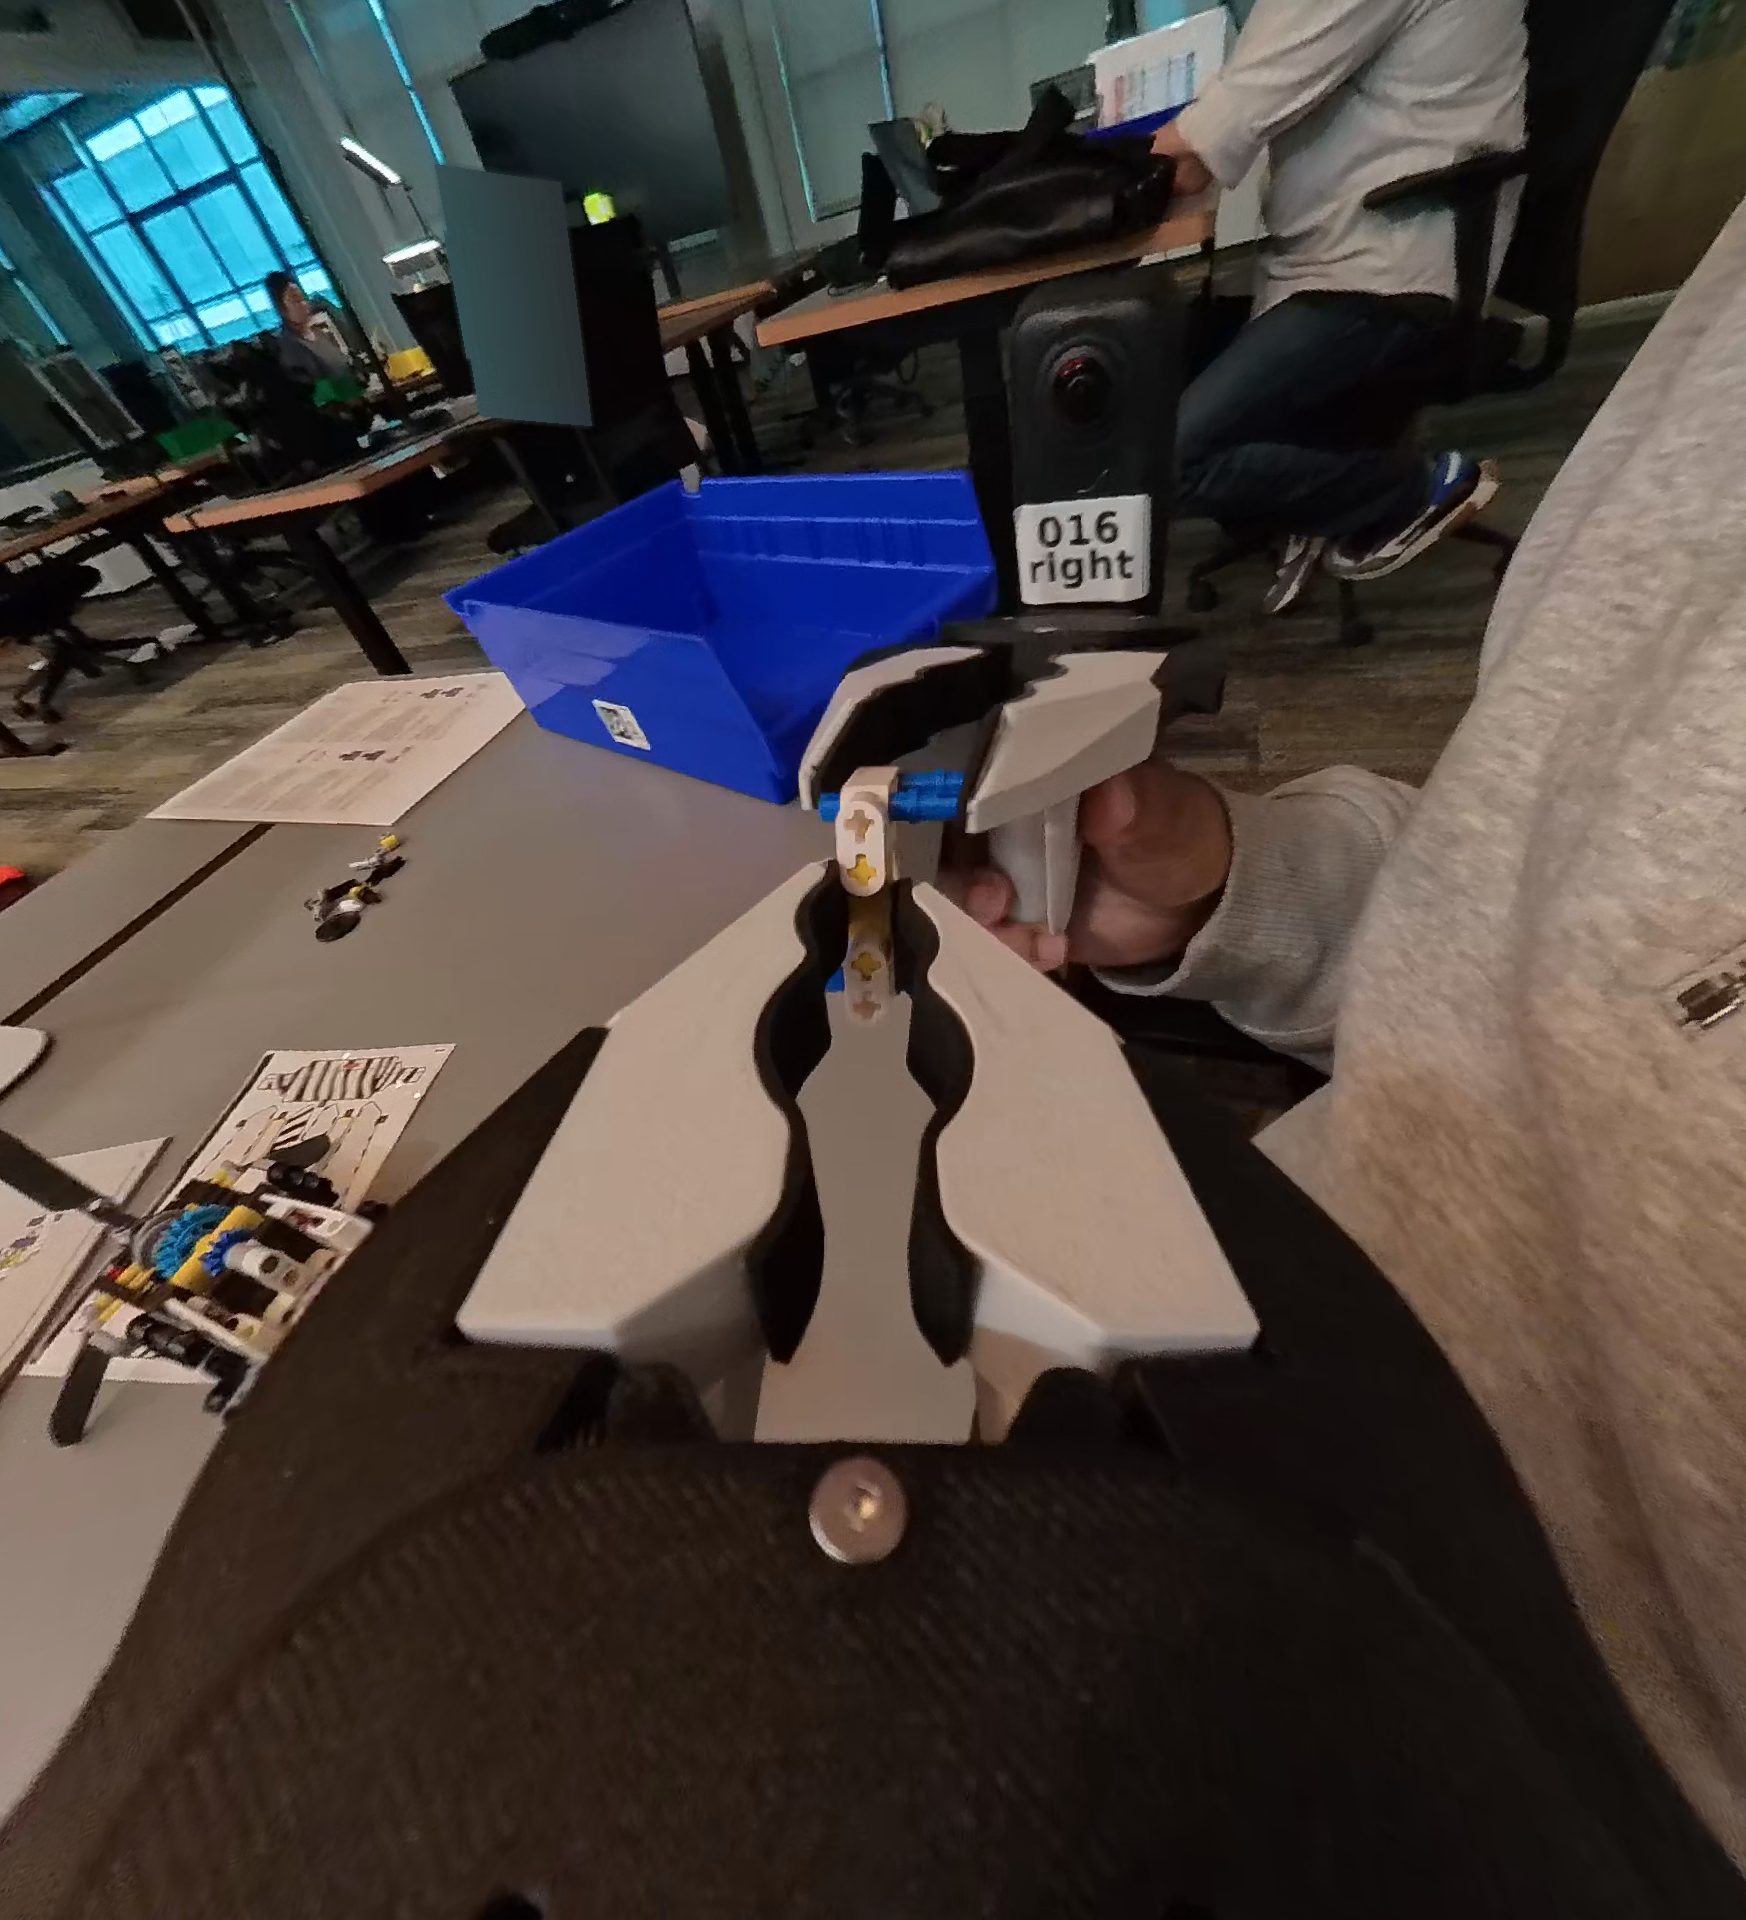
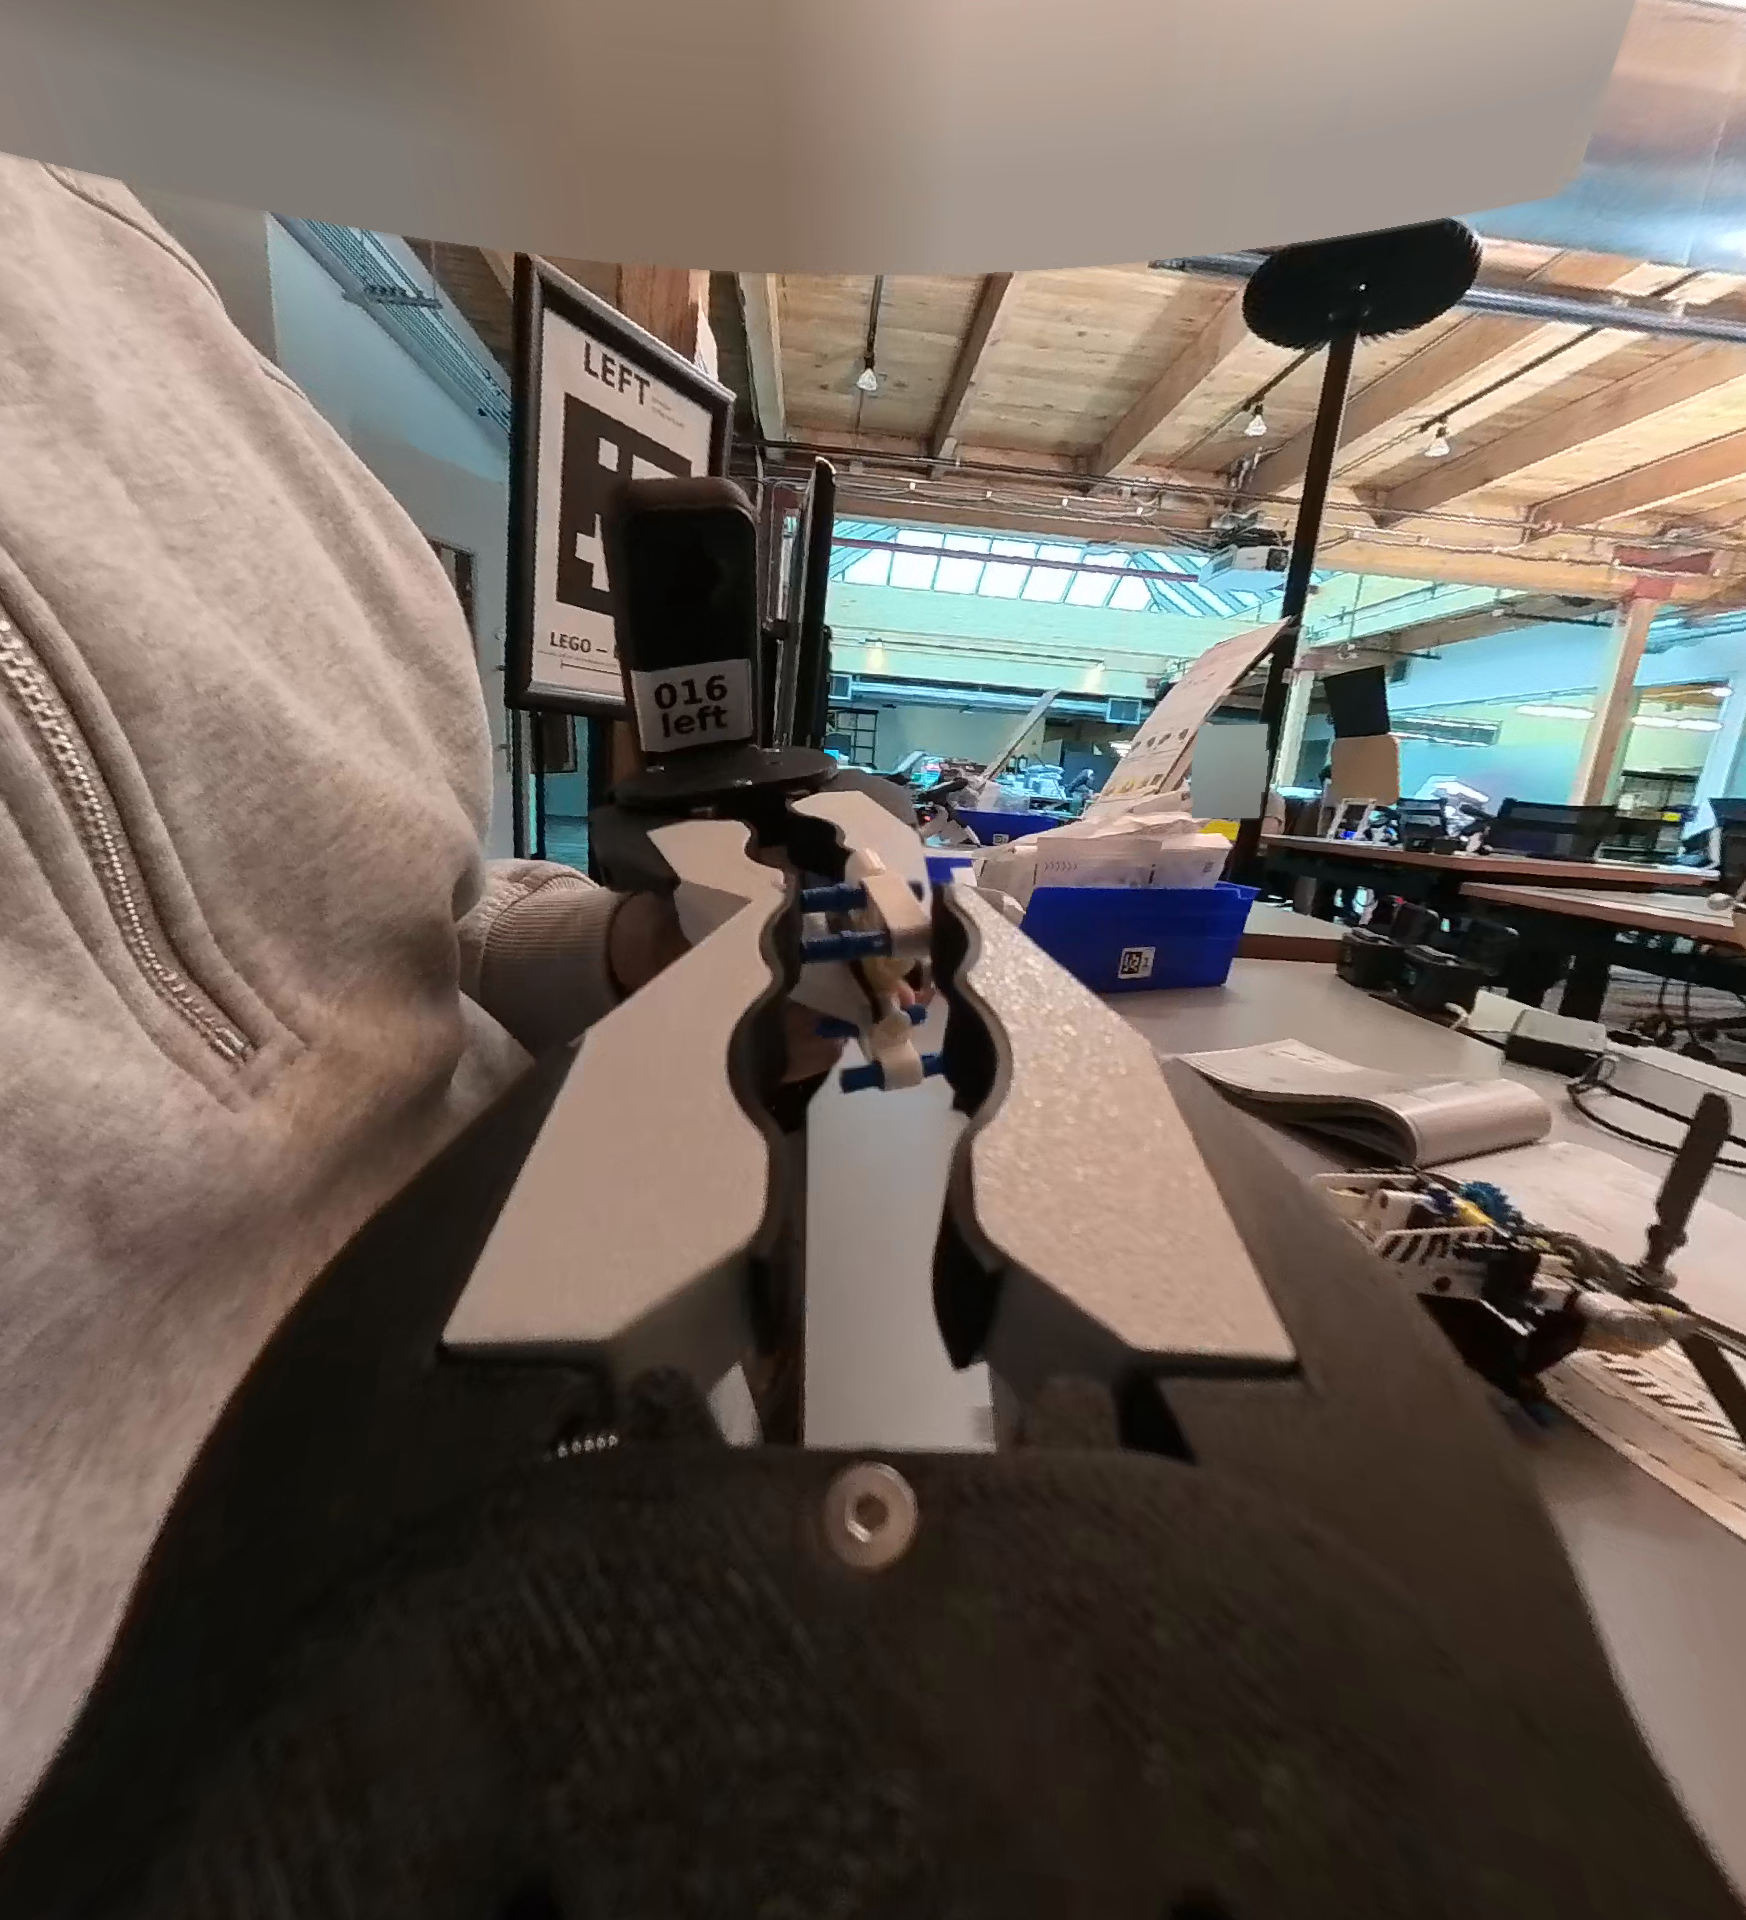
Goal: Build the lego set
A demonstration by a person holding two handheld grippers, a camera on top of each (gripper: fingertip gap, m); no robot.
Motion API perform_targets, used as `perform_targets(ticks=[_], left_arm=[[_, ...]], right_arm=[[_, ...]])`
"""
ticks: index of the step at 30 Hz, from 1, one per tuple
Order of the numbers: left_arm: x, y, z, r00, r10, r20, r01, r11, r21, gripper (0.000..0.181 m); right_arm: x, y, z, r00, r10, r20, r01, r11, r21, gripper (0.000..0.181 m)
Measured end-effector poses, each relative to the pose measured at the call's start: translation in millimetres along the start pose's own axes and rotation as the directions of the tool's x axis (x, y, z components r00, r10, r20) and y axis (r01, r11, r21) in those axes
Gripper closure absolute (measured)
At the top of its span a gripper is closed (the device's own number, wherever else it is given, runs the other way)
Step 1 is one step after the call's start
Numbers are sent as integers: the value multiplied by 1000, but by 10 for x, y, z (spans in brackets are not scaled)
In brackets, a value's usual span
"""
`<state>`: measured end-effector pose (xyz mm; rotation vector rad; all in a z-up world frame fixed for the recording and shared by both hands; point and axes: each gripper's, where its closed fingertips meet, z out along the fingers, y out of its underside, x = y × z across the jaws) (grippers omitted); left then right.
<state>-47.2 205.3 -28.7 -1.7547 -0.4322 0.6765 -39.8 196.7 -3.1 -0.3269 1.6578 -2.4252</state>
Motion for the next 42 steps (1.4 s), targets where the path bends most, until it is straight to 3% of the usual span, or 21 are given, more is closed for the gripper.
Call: perform_targets(ticks=[10,22,25,27,30,36,42], left_arm=[[-30,2,33,995,59,79,-58,998,-19,174],[-46,34,-18,998,34,47,-32,999,-34,174],[-48,114,-62,999,33,5,-32,995,-98,174],[-27,211,-115,998,59,-33,-64,984,-165,175],[-54,378,-155,991,130,-32,-134,957,-259,175],[-148,440,-206,983,181,-3,-173,933,-315,175],[-141,518,-200,970,243,-18,-232,899,-373,175]], right_arm=[[45,12,-27,999,-12,-41,11,1000,-22,160],[45,35,11,999,7,-41,-8,1000,-20,159],[42,89,29,999,0,-35,0,1000,-16,158],[81,131,43,998,3,-60,-6,999,-44,147],[21,66,11,1000,16,-15,-16,1000,-17,165],[-15,257,6,994,-106,-6,102,975,-195,148],[-8,502,55,968,-252,-10,232,905,-356,156]])
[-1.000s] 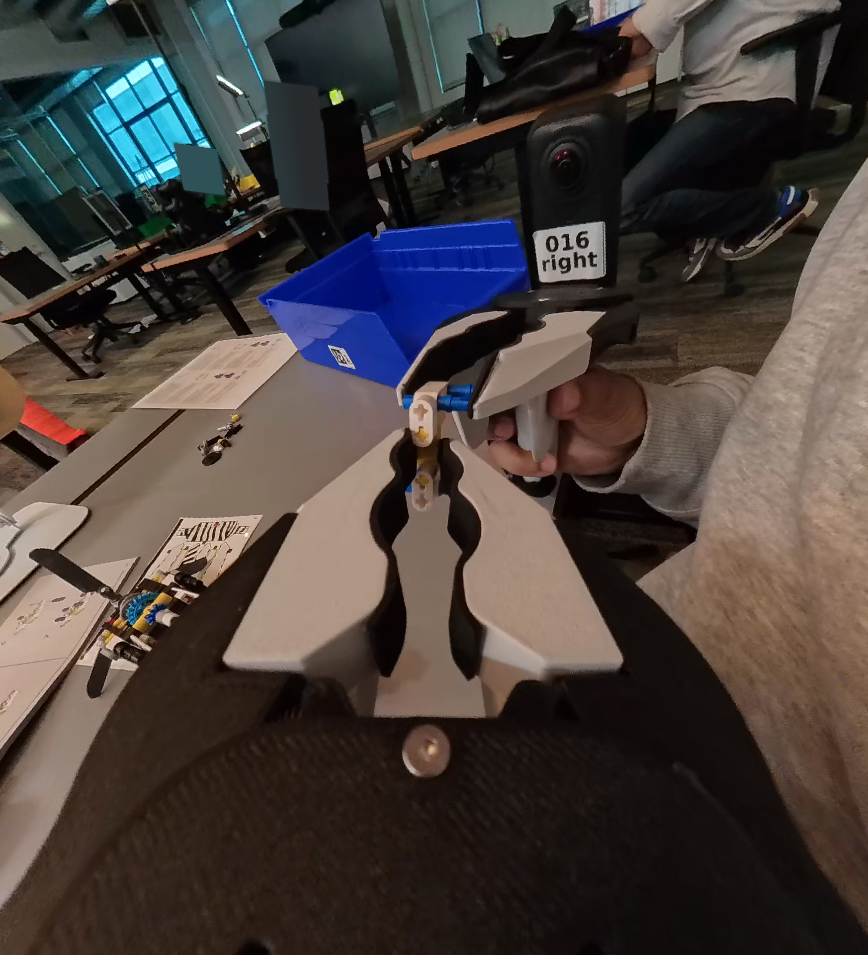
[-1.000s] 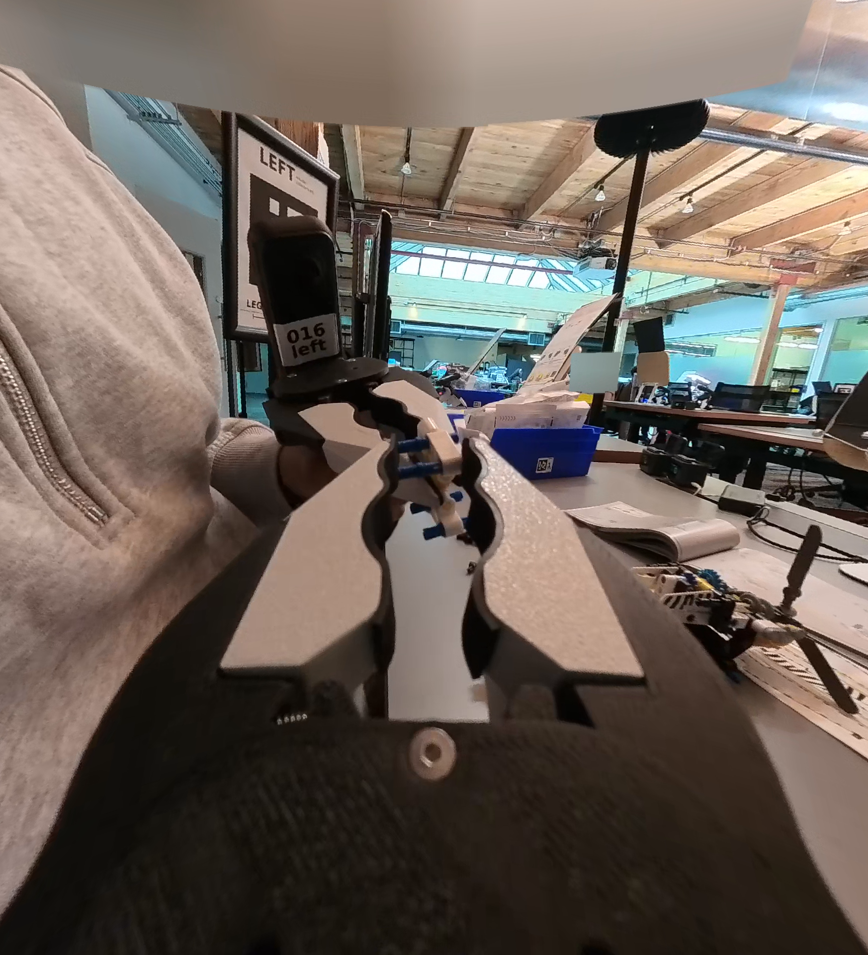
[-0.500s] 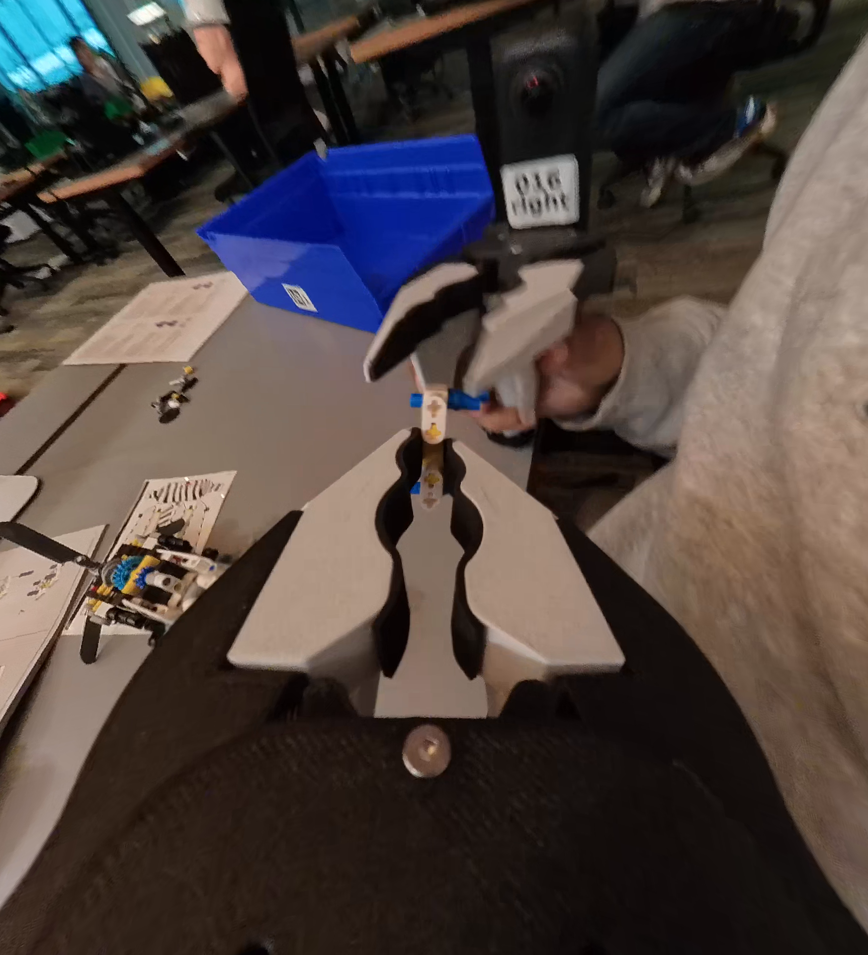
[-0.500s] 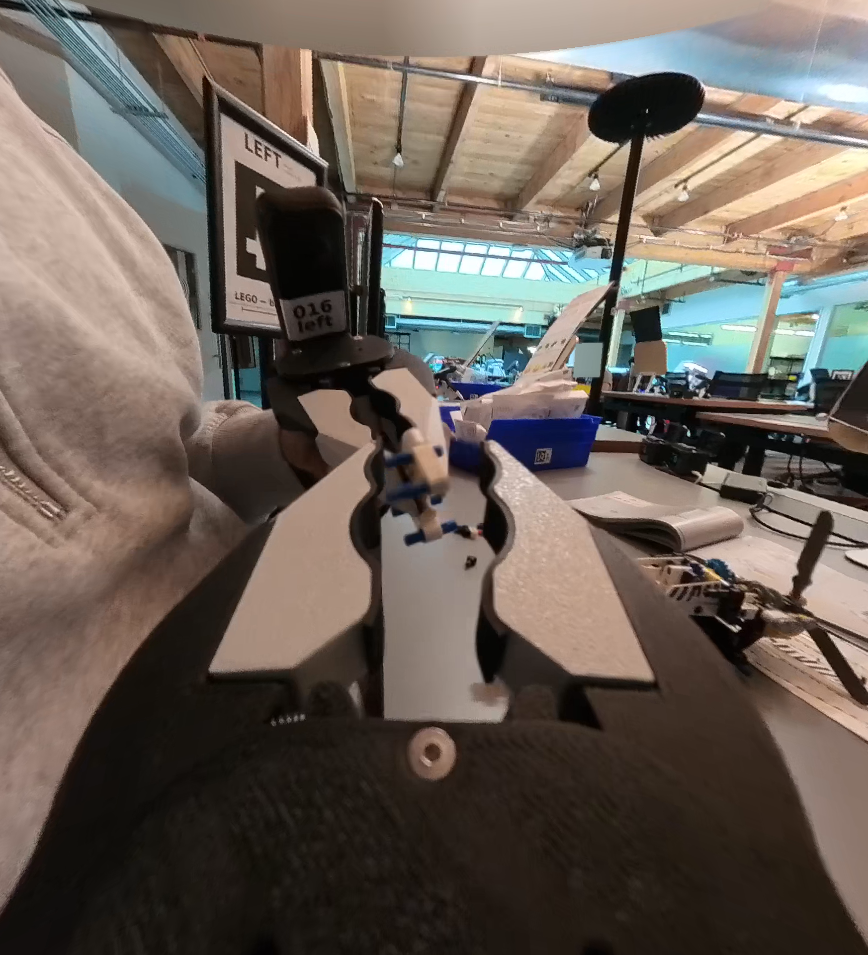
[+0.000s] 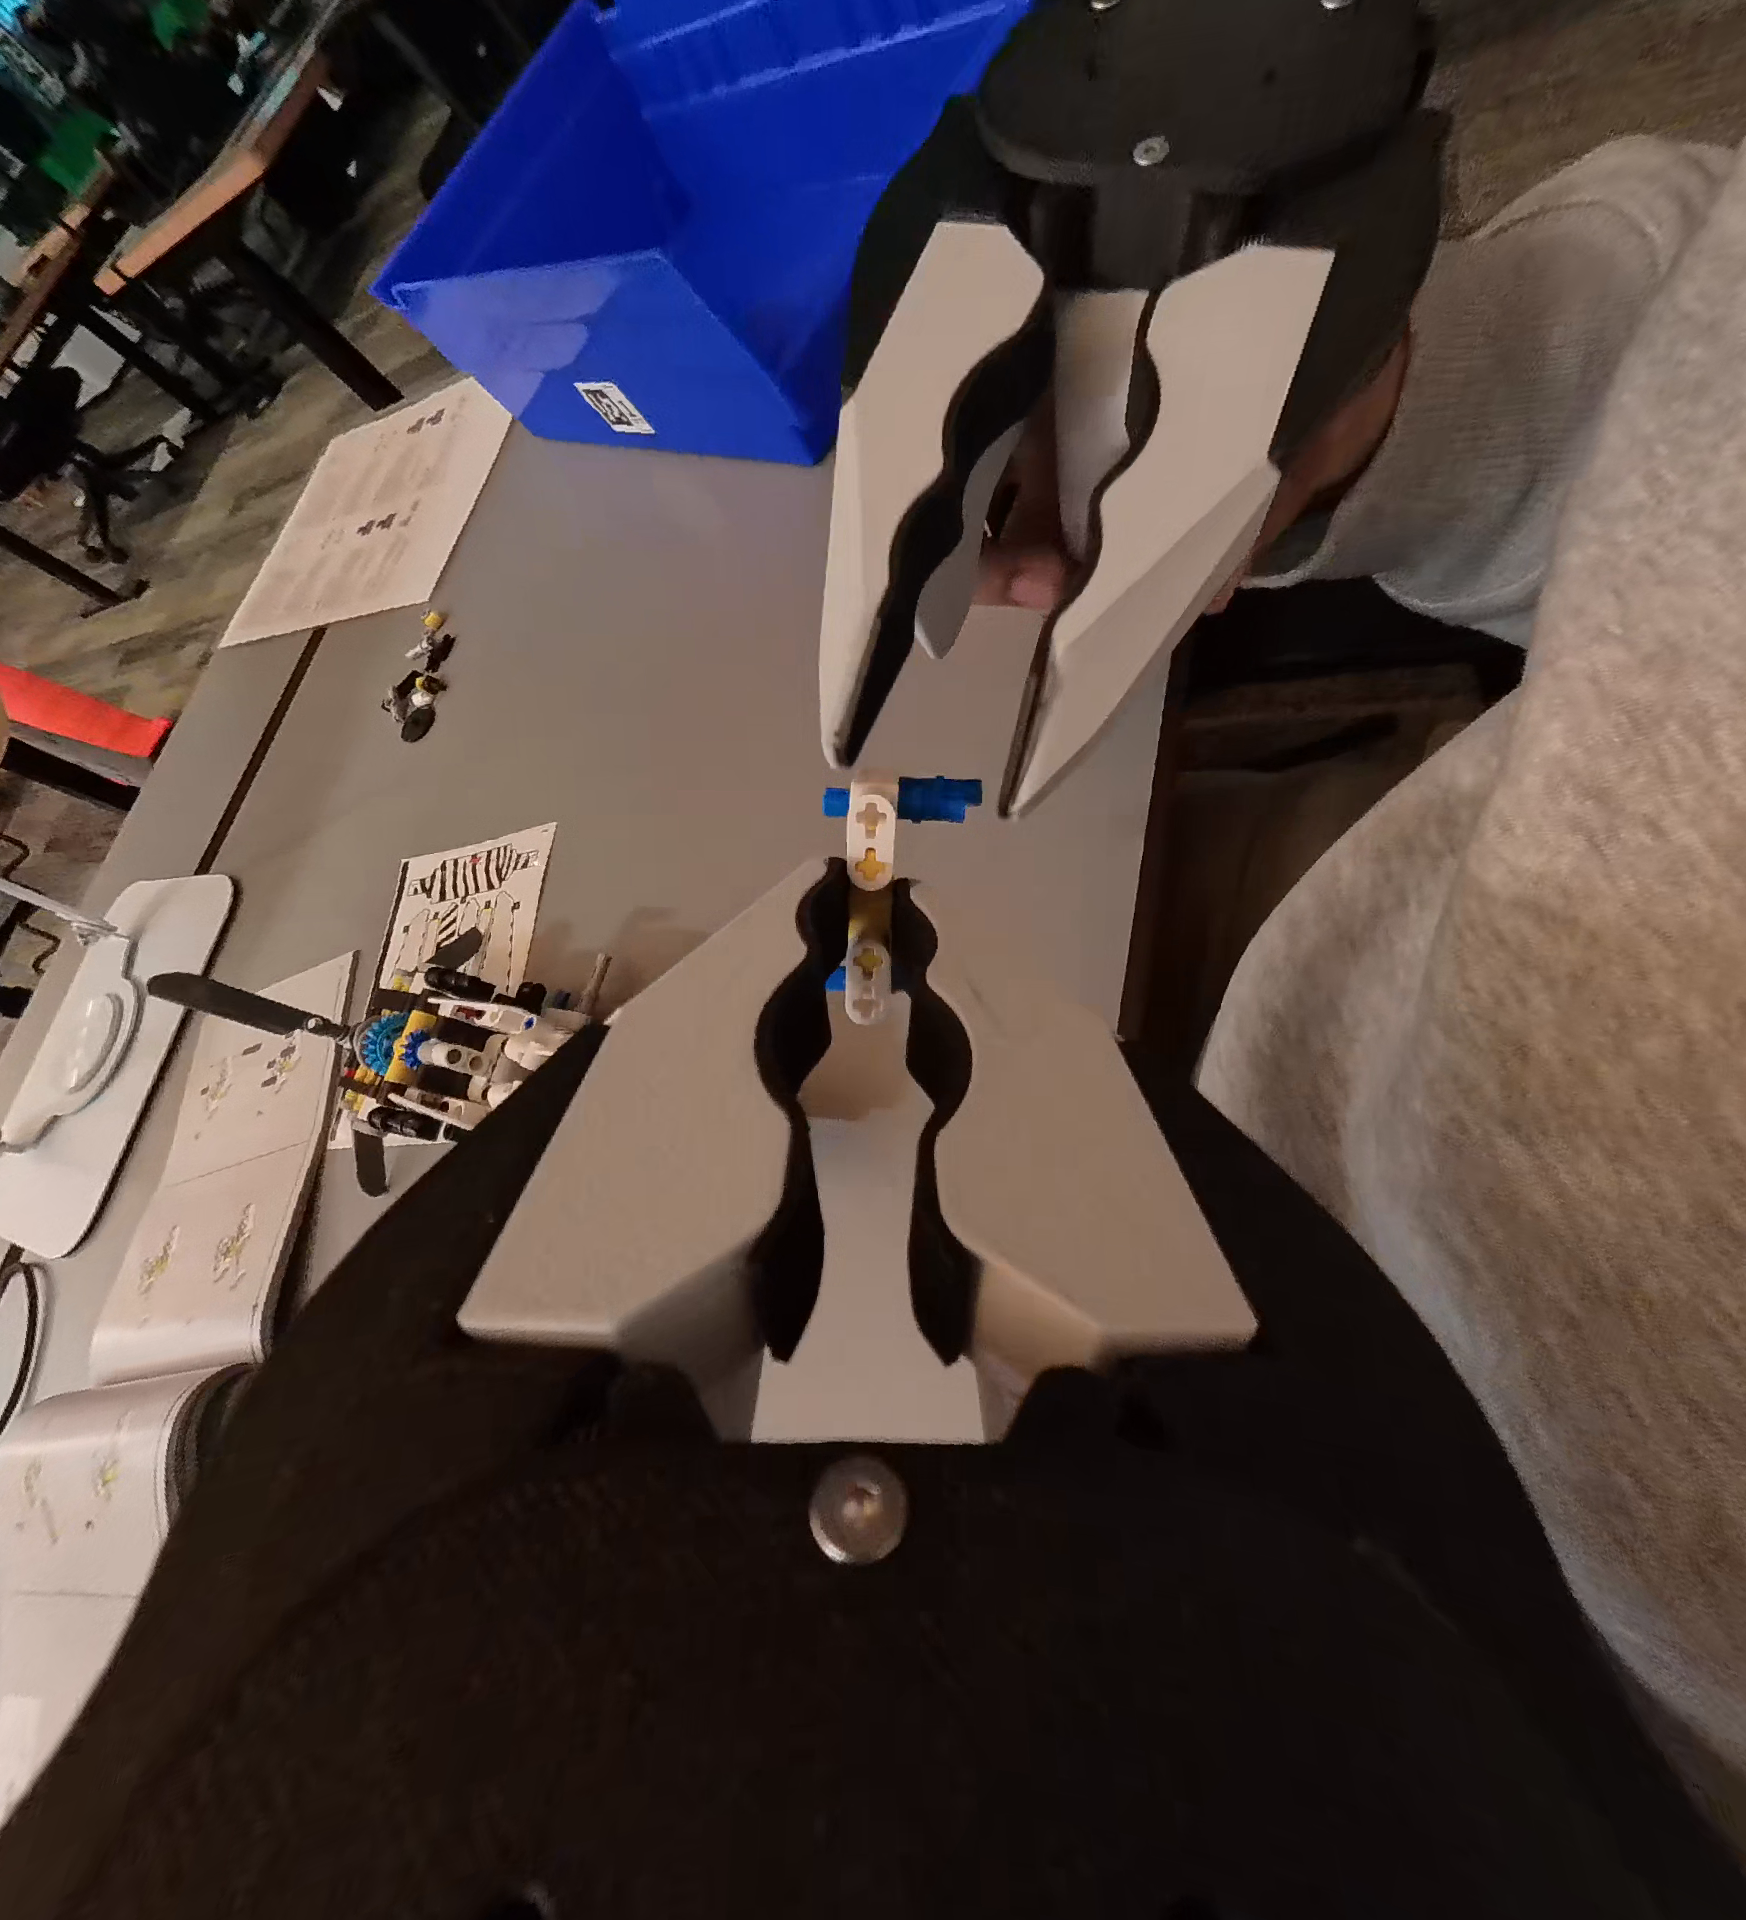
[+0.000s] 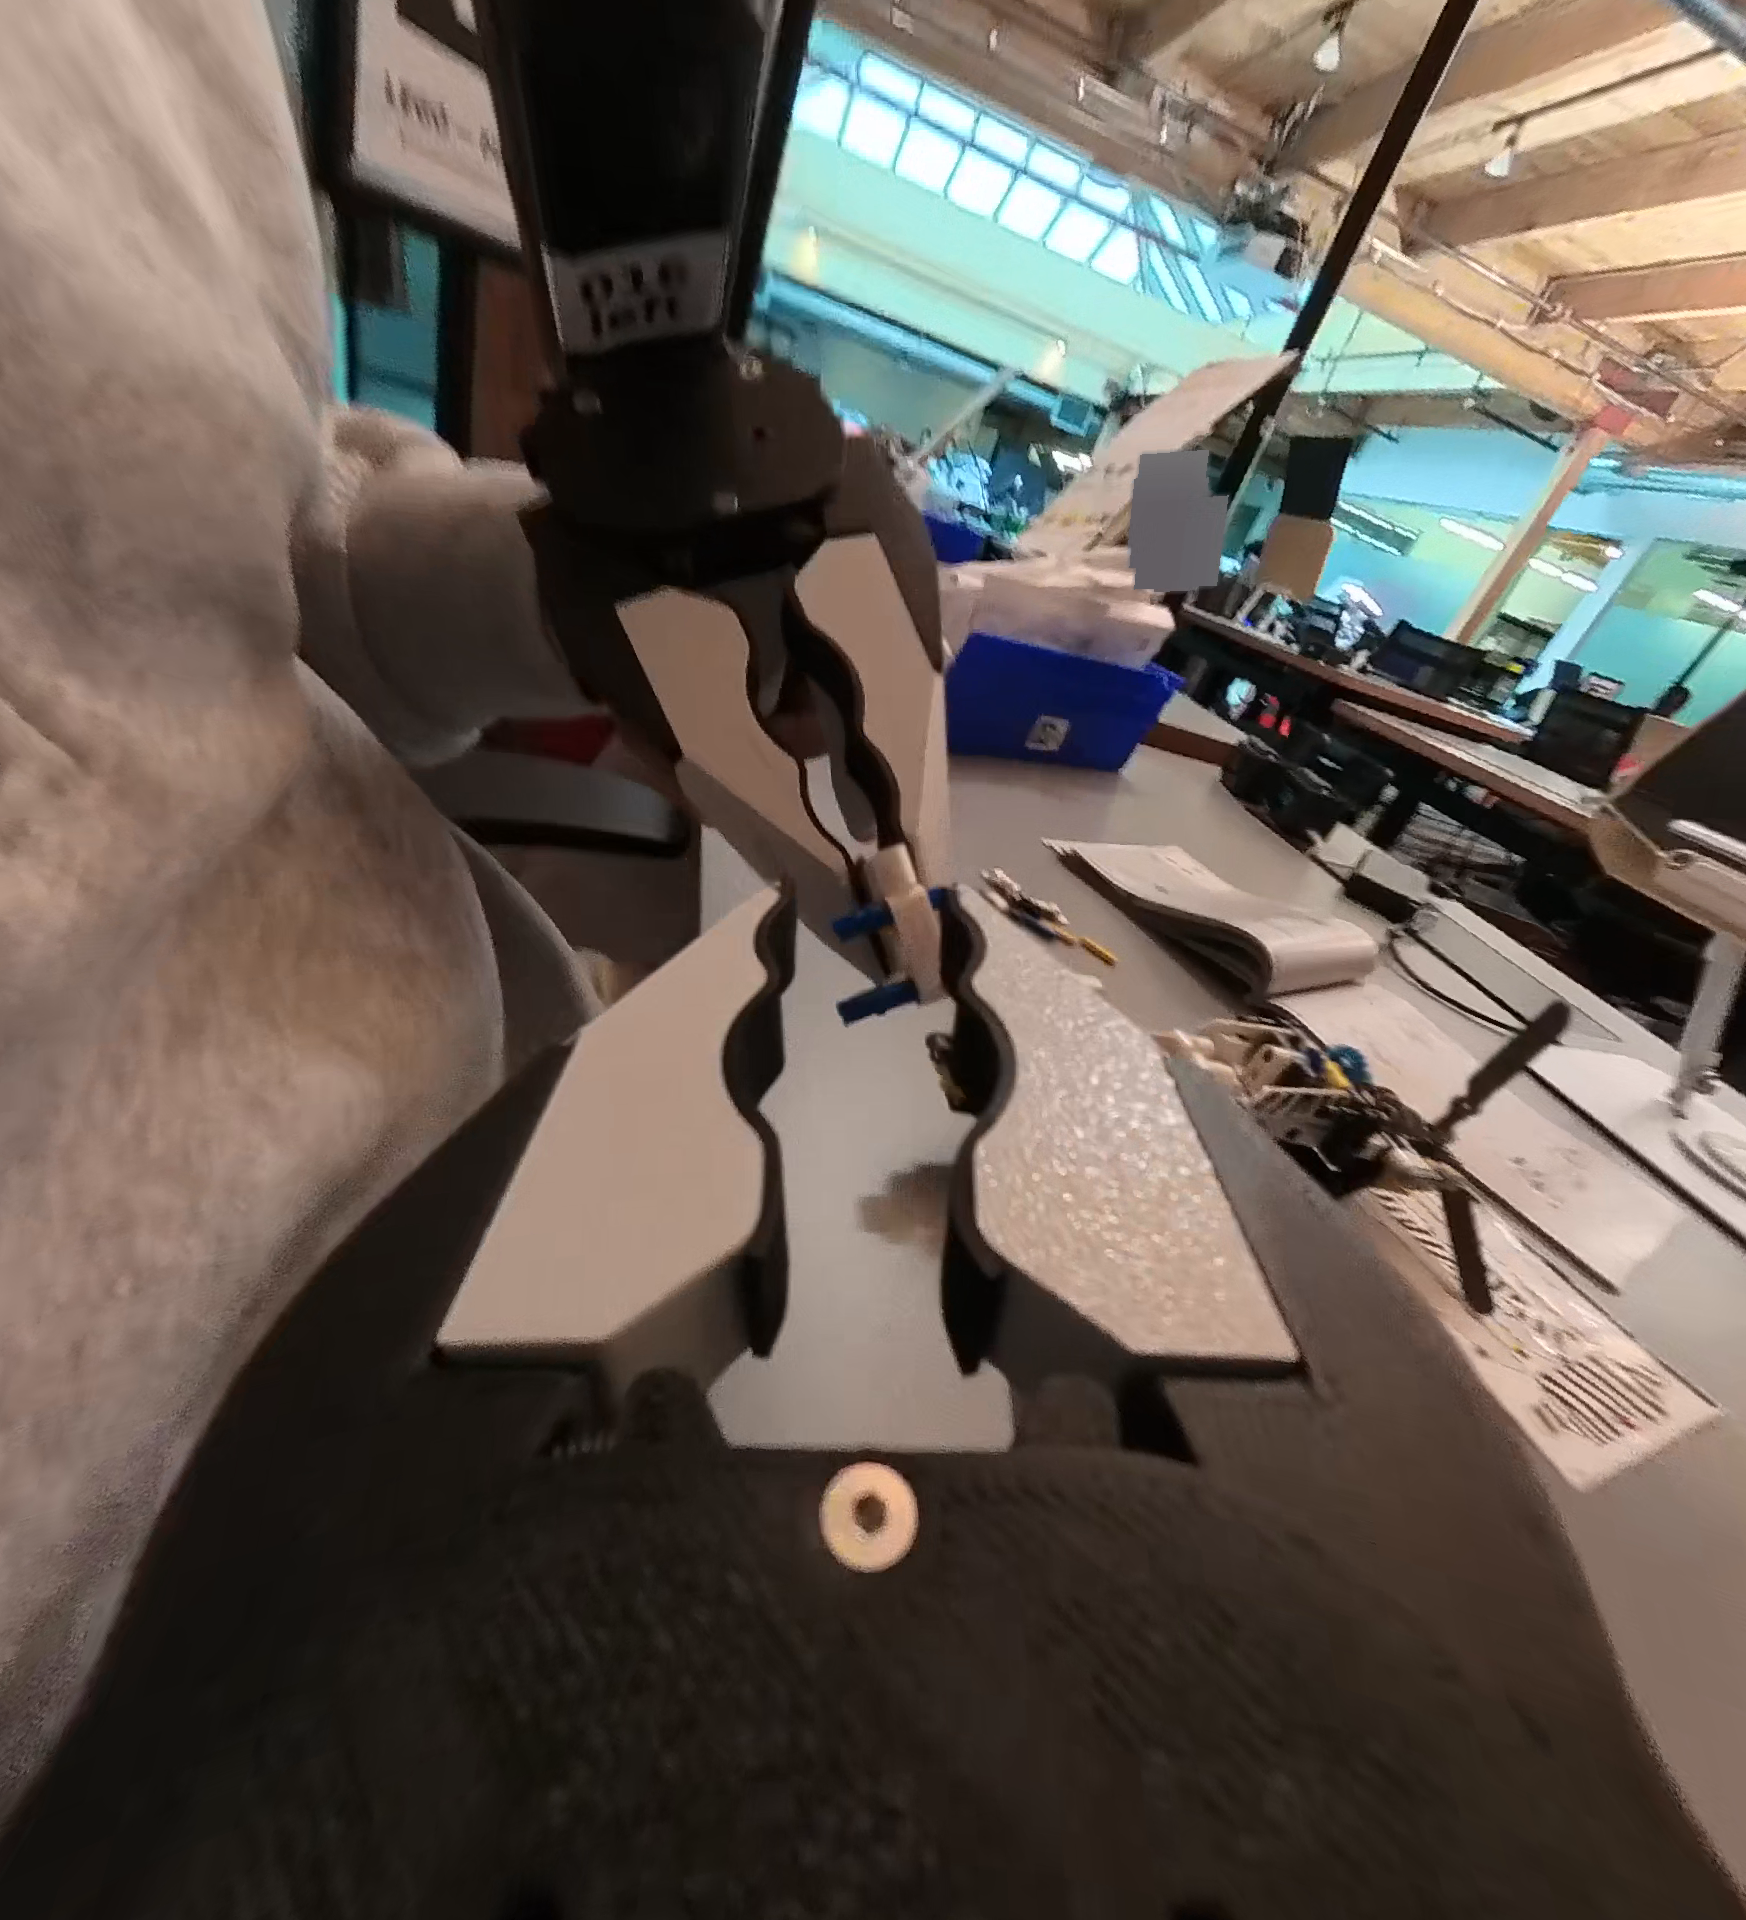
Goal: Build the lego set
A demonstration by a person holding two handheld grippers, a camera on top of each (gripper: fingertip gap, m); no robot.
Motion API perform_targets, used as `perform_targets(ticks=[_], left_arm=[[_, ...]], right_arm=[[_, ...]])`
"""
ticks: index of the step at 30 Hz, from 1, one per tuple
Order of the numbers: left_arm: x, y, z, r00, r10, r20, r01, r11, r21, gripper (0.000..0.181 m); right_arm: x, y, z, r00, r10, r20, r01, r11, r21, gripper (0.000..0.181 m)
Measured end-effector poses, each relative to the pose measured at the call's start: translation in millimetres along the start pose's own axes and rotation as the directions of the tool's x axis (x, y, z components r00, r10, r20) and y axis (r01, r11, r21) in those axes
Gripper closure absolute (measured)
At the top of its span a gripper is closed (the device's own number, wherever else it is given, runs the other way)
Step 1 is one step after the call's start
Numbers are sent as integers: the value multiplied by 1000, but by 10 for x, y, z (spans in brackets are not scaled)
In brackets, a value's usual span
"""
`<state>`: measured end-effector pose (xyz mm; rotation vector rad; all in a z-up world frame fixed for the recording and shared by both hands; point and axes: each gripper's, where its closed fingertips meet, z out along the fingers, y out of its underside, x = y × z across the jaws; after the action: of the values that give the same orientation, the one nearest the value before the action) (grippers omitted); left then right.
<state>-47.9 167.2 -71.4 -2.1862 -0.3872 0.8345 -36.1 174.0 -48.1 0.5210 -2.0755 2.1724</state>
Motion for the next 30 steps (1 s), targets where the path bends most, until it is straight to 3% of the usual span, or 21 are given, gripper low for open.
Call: perform_targets(ticks=[13,30], left_arm=[[75,176,5,997,66,-40,-70,992,-107,175],[139,218,36,997,45,-70,-55,987,-151,176]], right_arm=[[-55,245,103,992,-126,0,124,978,-166,163],[-74,308,114,992,-124,20,125,968,-218,167]])
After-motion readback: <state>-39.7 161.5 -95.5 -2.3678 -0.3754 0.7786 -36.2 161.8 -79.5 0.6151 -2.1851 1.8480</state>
